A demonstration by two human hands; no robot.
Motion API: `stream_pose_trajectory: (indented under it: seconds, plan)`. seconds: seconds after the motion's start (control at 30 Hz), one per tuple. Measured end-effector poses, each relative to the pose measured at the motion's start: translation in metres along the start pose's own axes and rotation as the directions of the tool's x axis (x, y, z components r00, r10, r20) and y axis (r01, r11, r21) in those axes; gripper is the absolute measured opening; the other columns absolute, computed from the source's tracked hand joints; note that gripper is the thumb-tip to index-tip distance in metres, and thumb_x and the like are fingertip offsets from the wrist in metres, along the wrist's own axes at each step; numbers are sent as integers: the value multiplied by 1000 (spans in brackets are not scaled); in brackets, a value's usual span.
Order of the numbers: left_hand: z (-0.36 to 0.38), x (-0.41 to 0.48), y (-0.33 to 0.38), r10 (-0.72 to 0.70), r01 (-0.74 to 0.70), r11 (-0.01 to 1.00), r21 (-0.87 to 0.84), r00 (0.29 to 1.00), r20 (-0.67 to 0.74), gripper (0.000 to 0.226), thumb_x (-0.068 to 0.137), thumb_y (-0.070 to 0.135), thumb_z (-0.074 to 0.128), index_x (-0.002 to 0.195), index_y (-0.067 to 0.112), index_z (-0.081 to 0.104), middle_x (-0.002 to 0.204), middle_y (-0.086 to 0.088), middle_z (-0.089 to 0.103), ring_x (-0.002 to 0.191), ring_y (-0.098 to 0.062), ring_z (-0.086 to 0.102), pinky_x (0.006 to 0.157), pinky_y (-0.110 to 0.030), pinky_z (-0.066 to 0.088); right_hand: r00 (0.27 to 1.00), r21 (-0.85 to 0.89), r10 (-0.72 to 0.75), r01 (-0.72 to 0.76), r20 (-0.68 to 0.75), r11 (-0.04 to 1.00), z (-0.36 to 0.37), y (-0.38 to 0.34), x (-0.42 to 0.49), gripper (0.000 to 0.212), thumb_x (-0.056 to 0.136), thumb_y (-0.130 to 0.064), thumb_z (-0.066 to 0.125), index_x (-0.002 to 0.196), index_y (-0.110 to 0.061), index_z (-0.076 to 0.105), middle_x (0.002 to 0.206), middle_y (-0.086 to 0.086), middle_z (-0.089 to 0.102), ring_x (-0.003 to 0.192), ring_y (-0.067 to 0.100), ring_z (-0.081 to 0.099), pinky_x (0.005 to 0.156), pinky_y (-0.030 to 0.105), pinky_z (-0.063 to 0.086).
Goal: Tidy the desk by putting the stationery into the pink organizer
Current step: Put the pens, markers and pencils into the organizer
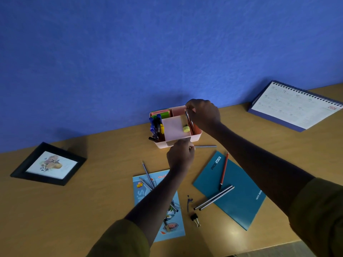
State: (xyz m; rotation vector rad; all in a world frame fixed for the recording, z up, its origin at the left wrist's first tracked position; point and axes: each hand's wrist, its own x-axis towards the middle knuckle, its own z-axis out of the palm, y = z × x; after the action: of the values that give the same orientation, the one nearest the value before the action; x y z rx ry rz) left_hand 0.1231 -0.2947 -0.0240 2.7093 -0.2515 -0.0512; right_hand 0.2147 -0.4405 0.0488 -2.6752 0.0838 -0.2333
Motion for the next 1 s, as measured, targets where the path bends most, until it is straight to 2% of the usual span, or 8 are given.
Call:
stream_pose_trajectory:
  seconds: [0.1,0.3,0.57,0.8,1.0]
  plan:
    - [1,1,-1,-6,6,1000,-7,1000,3,21,97,41,74,113,28,75,109,9,78,96,-11,75,72,-30,64,1000,-24,20,-19,21,1000,3,-6,5,17,106,-29,59,112,-20,72,97,2,78,77,22,72,65,42,64]
    - [0,1,-4,-21,21,1000,-14,1000,3,25,97,42,74,119,30,74,113,9,78,99,-11,75,74,-31,65,996,-24,77,-76,52,997,10,-10,12,17,106,-29,58,113,-20,70,98,6,76,81,28,72,66,44,64]
    - [-1,1,-7,-37,37,999,-15,999,-3,22,96,41,75,115,28,74,107,9,77,94,-11,75,72,-29,64,994,-25,101,-100,41,995,15,-14,16,16,106,-27,62,117,-18,69,101,4,75,80,22,69,64,33,59]
    - [0,-2,-14,-46,47,999,-18,999,25,20,96,42,75,111,29,77,106,10,79,91,-9,75,72,-27,63,997,72,77,-75,-23,995,8,-4,8,14,99,-26,64,112,-24,69,96,1,76,79,24,72,63,44,64]
    - [-1,-4,-16,-46,48,998,-30,998,50,18,97,39,75,110,27,77,104,10,79,90,-8,75,71,-27,63,991,181,18,6,-132,983,1,7,2,19,100,-20,70,119,-17,72,107,0,79,89,16,76,67,38,65]
